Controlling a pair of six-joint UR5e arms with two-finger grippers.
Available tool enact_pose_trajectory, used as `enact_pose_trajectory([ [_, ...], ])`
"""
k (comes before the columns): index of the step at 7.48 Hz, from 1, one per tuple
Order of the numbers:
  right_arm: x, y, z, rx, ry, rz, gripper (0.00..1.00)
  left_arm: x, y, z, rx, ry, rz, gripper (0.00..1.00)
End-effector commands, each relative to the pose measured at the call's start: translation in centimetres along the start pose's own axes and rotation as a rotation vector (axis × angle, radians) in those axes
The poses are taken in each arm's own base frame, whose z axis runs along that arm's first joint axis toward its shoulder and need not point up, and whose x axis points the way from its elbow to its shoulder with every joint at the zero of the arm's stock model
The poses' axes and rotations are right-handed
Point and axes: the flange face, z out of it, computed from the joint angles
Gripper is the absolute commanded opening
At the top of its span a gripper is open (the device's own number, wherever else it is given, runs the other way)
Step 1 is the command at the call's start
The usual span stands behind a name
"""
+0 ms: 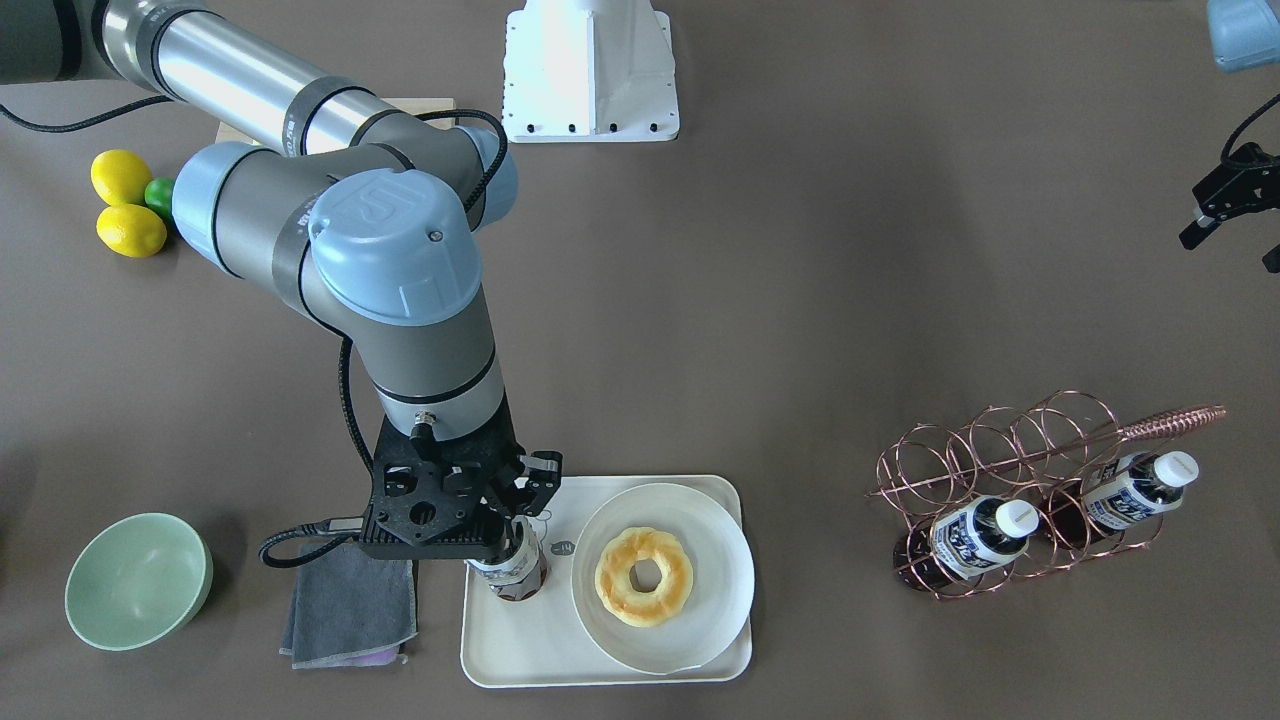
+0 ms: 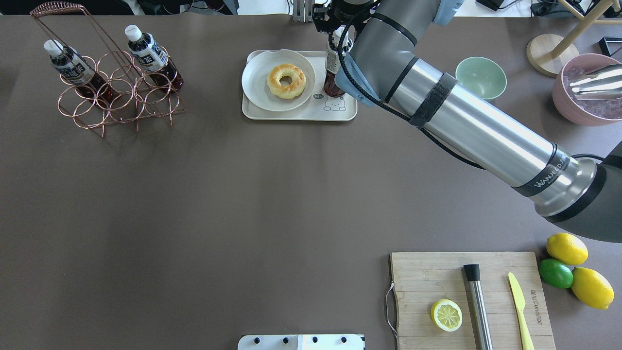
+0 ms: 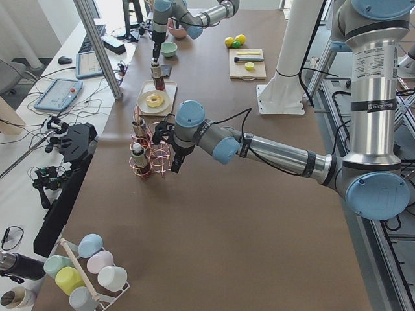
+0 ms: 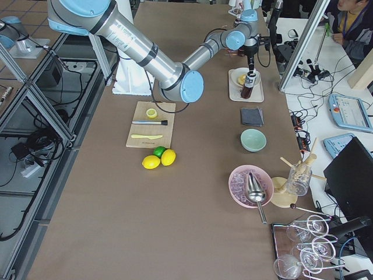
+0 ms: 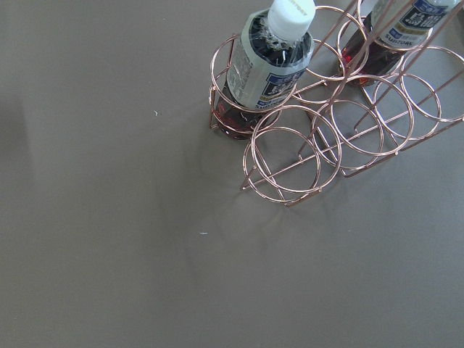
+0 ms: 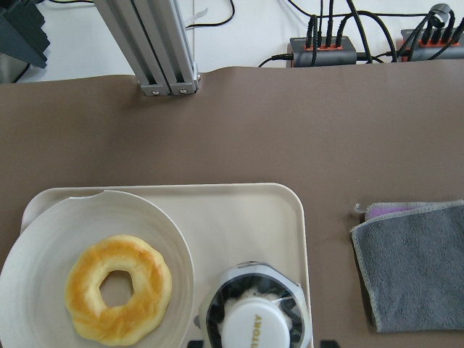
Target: Place tea on tray
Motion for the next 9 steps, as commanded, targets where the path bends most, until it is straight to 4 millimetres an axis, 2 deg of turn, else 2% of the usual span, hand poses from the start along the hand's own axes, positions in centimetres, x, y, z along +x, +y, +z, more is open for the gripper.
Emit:
enact_pose_trajectory([
  [1,1.9,0.5,-0.7,0.004,-0.016,-0.001,1.0,-0.2,-0.6,0.4,-0.006,-0.004,-0.036,0.96],
  [2,6.0,2.2,-1.1,0.001,-0.038,-0.038,1.0,-1.1,-0.8,1.2,-0.018,-0.009,-0.049,0.96],
  [3,12.0,5.3,-2.7,-0.009,-0.075,-0.097,1.0,-1.6,-0.6,1.7,-0.031,-0.013,-0.062,0.96],
  [4,17.8,8.4,-4.2,-0.015,-0.077,-0.087,1.0,-2.6,-1.4,2.8,-0.051,-0.019,-0.073,0.96],
  [5,22.9,10.5,-4.5,-0.021,-0.054,-0.084,1.0,-3.4,-1.9,3.6,-0.064,-0.023,-0.087,0.96],
  [7,33.0,15.1,-3.9,-0.077,0.009,-0.173,1.0,-4.6,-1.7,4.2,-0.076,-0.034,-0.038,0.96],
  [8,39.9,15.7,-5.2,-0.132,-0.004,-0.147,1.0,-5.7,-1.6,3.8,-0.09,-0.047,0.002,0.96],
  [9,47.3,16.6,-5.9,-0.197,-0.049,-0.201,1.0,-6.8,-2.8,2.2,-0.084,-0.065,0.031,0.97],
])
